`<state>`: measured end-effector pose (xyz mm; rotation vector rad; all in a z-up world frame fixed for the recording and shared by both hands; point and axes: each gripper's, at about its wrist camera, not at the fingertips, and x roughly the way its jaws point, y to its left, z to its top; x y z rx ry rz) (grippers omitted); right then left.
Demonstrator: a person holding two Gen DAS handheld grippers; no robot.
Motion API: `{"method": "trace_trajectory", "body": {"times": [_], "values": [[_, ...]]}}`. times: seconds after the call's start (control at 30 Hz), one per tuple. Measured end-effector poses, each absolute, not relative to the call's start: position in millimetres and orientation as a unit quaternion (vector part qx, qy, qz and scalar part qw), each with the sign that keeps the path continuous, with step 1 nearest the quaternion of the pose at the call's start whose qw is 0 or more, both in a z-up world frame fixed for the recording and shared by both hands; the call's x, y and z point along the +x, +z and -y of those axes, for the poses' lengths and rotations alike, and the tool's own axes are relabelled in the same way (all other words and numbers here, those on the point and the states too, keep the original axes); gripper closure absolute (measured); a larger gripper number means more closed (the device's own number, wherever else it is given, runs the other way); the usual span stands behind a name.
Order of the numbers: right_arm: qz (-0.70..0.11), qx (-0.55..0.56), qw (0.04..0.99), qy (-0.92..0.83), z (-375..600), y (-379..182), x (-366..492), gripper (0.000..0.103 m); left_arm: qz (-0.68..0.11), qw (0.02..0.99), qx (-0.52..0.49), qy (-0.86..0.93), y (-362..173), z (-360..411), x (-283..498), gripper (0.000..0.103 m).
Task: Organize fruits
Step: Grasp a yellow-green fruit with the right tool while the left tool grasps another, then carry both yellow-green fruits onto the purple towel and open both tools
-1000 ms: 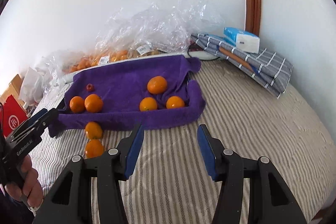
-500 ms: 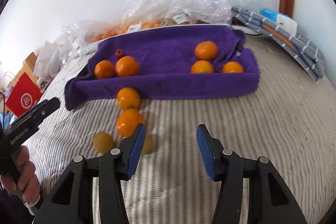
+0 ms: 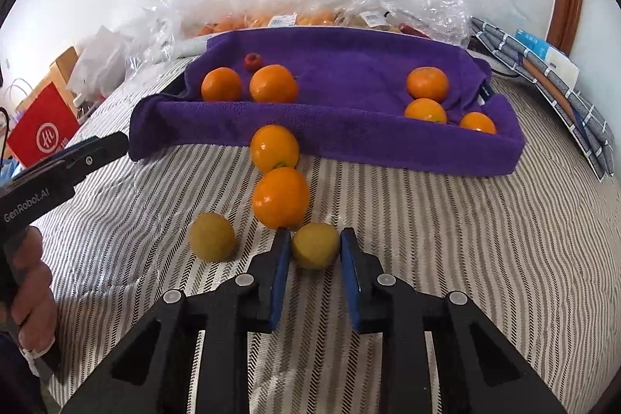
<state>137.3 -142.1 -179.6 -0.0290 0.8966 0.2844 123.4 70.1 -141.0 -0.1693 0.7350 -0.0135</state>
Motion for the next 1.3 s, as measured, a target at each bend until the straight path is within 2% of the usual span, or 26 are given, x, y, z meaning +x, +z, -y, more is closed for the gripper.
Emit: {"method": "trace_trajectory", "body": {"times": [0.47, 0.67, 0.8, 1.3], "values": [[-0.404, 0.011, 0.910, 0.091, 214, -159, 116, 0.077, -0.400, 0.906, -0.082, -0.109, -149, 5, 116, 0.046], [-0.401, 0.003, 0.913, 0.080, 228, -162, 107, 0.077, -0.420, 0.899, -0.059, -0.108, -157, 27, 117, 0.061], [-0.401, 0.005, 0.913, 0.079, 231, -164, 106, 0.077, -0.437, 0.892, -0.044, -0.109, -162, 35, 118, 0.077], [-0.396, 0.013, 0.915, 0.078, 231, -161, 110, 0.077, -0.411, 0.908, -0.031, -0.077, -148, 23, 115, 0.077]]}}
